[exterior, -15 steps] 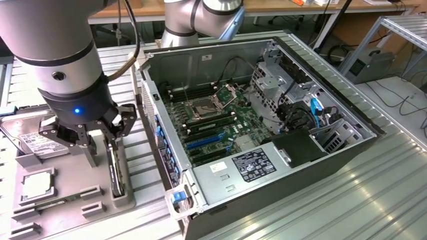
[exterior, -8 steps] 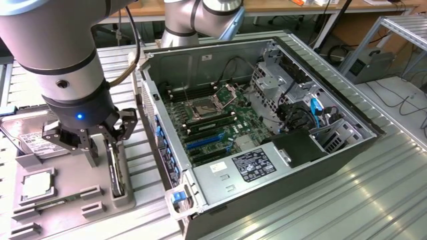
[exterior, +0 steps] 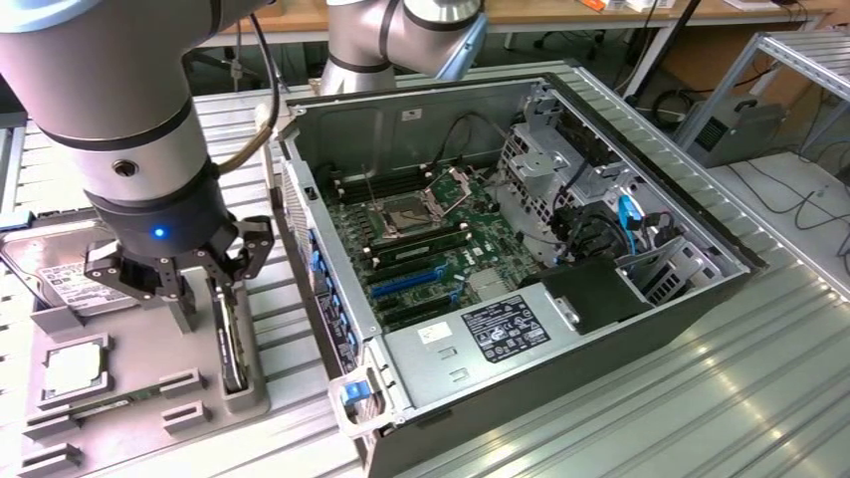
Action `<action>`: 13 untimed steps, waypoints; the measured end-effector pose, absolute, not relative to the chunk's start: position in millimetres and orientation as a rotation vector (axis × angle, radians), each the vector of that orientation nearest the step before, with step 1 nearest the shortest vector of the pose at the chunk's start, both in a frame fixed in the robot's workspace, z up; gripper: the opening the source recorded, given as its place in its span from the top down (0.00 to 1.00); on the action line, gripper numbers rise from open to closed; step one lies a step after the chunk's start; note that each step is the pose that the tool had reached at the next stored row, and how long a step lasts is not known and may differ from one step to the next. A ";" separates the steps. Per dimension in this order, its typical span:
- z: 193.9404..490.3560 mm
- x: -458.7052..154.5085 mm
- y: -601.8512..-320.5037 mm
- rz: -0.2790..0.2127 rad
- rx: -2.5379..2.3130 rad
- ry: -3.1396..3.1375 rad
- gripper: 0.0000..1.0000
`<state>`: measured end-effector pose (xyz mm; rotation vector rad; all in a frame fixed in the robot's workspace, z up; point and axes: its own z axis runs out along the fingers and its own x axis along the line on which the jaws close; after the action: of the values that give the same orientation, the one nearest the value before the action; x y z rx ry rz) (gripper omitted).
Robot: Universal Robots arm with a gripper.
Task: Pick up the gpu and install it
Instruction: 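Pick up the gpu and move the gpu toward the slot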
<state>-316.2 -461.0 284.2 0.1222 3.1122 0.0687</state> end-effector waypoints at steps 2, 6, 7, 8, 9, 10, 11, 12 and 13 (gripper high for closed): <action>283.9 -315.7 -461.1 0.069 0.122 3.112 0.58; 283.6 -314.4 -461.5 0.069 0.122 3.112 0.58; 283.1 -314.4 -461.7 0.069 0.122 3.112 0.58; 282.4 -314.4 -461.8 0.069 0.122 3.112 0.58; 281.5 -314.4 -461.9 0.069 0.122 3.112 0.58; 280.6 -314.4 -461.9 0.069 0.122 3.112 0.58; 280.0 -314.4 -461.9 0.069 0.122 3.112 0.58; 279.9 -314.4 -461.9 0.068 0.122 3.112 0.58; 279.9 -314.4 -461.9 0.068 0.122 3.112 0.58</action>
<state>-314.4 -461.9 279.9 0.1220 3.1124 0.0681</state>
